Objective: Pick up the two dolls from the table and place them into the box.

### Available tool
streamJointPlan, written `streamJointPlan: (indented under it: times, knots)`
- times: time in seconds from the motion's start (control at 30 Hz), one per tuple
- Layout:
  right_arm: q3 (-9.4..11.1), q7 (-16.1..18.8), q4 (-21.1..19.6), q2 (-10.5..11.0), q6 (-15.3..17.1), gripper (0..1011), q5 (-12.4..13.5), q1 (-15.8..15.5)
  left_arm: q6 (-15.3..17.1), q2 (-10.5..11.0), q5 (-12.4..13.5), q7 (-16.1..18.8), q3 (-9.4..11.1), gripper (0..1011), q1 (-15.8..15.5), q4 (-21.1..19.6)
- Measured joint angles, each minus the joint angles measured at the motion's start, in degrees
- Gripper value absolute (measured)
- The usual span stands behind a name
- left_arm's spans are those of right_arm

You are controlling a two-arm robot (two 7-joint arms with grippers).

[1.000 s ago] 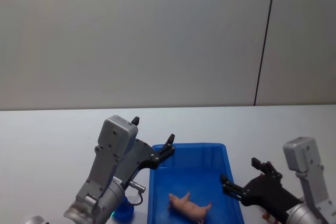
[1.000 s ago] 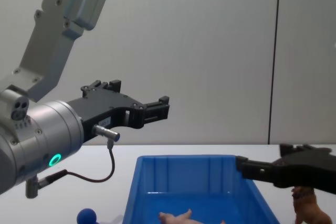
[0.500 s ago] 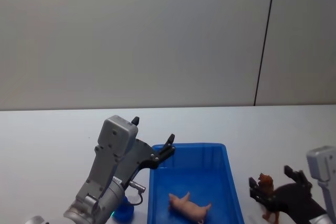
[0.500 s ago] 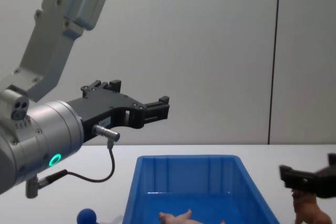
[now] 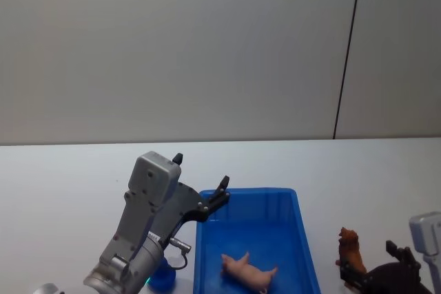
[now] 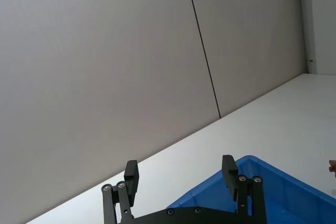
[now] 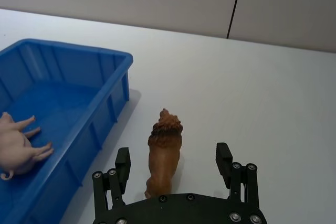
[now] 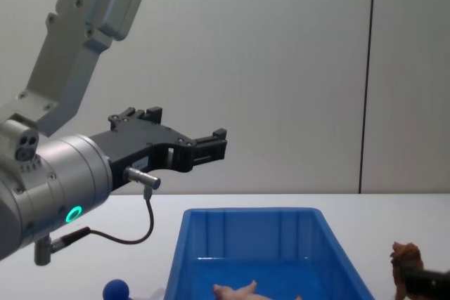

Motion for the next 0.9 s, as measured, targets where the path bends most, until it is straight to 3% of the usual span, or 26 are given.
streamJointPlan:
  times: [0.1,0.3,0.9]
  knots:
    - [-0.06,0.64,1.03,-0.19,-0.07,1001,0.09,0.1,0.0,0.0,0.0,0.0,0.0,1001,0.0,0.0]
    - [-0.3,1.8,3.0,-0.71,-0.2,879,0.14,0.61,0.0,0.0,0.0,0.0,0.0,1001,0.0,0.0]
    - [-0.57,1.71,5.9,-1.79,0.26,332,-0.25,1.56,0.0,0.0,0.0,0.0,0.0,1000,0.0,0.0]
